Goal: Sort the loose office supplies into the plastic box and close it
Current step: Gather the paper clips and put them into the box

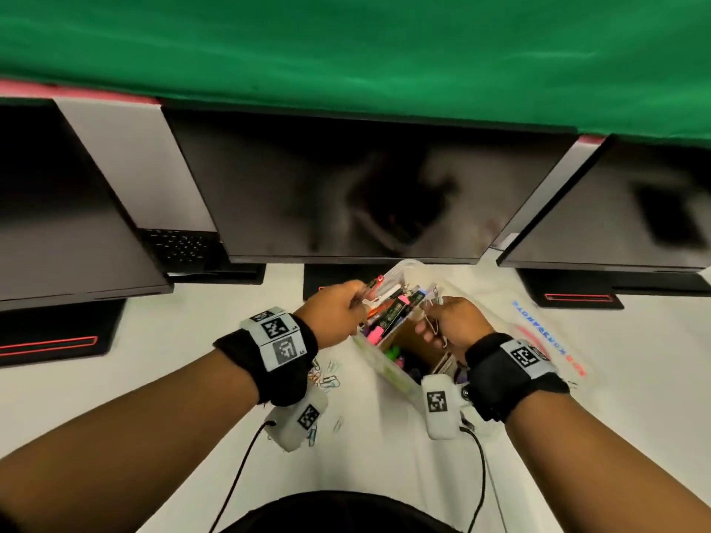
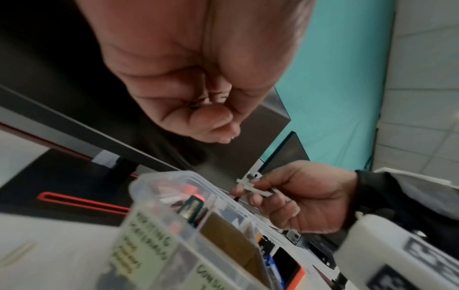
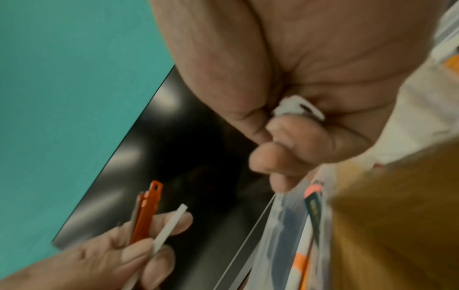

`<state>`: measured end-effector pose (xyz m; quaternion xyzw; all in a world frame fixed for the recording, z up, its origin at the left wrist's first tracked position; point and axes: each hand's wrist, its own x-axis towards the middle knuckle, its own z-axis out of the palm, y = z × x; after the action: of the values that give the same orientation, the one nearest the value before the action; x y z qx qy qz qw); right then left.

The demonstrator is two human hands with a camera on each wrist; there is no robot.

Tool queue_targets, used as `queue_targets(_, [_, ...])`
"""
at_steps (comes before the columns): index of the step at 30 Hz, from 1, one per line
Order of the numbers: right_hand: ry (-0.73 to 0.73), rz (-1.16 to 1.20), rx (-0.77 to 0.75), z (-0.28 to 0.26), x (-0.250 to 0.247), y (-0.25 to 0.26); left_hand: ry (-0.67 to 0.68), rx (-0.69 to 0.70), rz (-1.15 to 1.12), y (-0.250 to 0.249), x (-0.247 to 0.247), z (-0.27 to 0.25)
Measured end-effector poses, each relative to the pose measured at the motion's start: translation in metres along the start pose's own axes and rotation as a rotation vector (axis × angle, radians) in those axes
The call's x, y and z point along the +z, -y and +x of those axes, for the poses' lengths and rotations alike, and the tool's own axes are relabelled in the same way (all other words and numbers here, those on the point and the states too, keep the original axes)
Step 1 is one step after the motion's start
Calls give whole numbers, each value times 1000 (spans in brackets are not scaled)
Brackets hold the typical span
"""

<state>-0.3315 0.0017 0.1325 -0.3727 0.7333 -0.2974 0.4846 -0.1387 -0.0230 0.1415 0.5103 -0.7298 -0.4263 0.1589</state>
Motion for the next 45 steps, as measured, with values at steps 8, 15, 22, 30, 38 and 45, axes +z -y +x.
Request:
queue_targets(8, [-12,-41,62,21,-44,-11,-34,53,238,-38,53,31])
queue_targets(15, [118,-24,27,6,-69,-31,-44,-10,414,-47,88,63])
queue_targets(22, [205,-139,5,-7,-91,-60,-11,-5,527,-49,112,89])
queue_targets(30, [266,-267,-138,-12,-57,-32,-116,5,379,-28,69,63])
queue_targets(38, [328,-453,-366,-17,41,0,-152,-90,387,49,4,19])
queue_targets(45, [440,-796,-426,-24,120,-24,204,-269,528,132,-13,-30])
